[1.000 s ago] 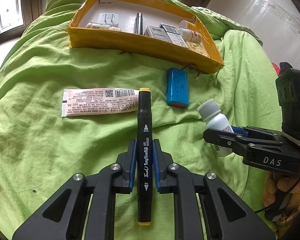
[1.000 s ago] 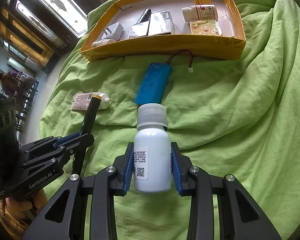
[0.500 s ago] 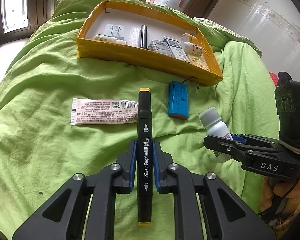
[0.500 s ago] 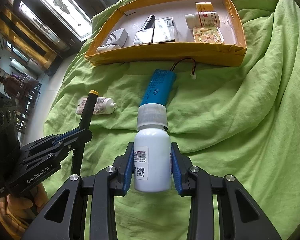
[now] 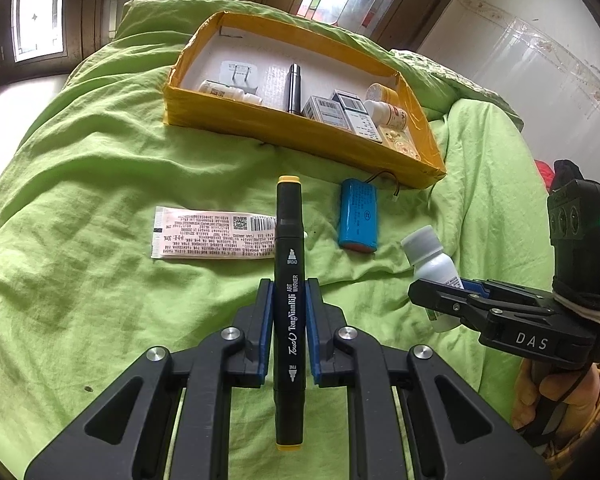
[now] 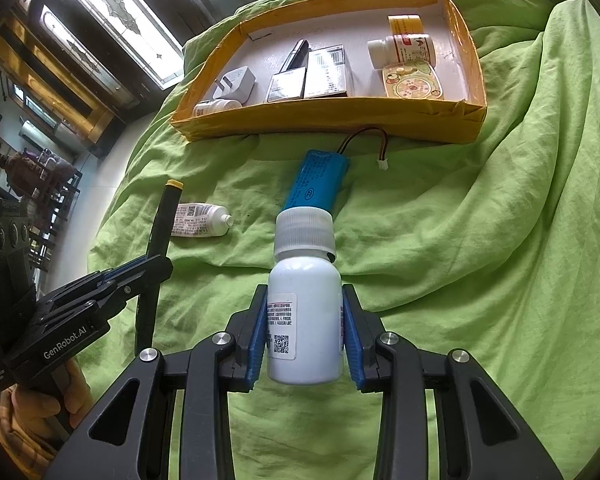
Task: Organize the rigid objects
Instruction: 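Lift the black marker and white bottle above the duvet, then carry the marker and white bottle over the tray and lower them inside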
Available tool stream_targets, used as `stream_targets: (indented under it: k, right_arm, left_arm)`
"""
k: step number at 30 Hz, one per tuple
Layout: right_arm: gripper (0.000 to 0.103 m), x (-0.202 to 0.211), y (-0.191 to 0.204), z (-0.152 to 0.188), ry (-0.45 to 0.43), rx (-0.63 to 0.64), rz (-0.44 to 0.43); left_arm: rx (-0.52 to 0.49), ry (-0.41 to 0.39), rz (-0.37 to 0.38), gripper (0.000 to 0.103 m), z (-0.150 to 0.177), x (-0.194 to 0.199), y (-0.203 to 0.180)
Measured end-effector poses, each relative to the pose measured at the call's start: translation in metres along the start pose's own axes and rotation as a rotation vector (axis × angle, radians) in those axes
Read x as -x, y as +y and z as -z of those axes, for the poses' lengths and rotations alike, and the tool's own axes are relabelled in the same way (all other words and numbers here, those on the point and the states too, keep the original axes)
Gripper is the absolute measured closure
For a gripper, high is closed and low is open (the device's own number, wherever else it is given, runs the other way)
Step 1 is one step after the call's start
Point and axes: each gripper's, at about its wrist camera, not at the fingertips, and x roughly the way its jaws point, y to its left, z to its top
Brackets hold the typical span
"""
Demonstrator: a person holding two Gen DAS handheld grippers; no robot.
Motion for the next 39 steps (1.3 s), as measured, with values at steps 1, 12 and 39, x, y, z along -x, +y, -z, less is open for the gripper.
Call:
stream_targets:
  k: [1, 12, 39]
  right_arm:
    - [0.072, 0.0, 0.0, 0.0, 0.002, 0.0, -0.001]
    - [0.072, 0.001, 0.0, 0.0, -0.008, -0.001, -0.001]
    - [0.072, 0.003, 0.003, 0.0, -0.015, -0.004, -0.015]
  left_arm:
    - [0.002, -0.002, 0.0, 0.09, 0.0, 0.0, 0.0]
    - [0.02, -0.026, 0.007, 0.09, 0.0, 0.007, 0.003]
    - [0.045, -0.056, 0.051, 0.09, -0.004, 0.015, 0.005]
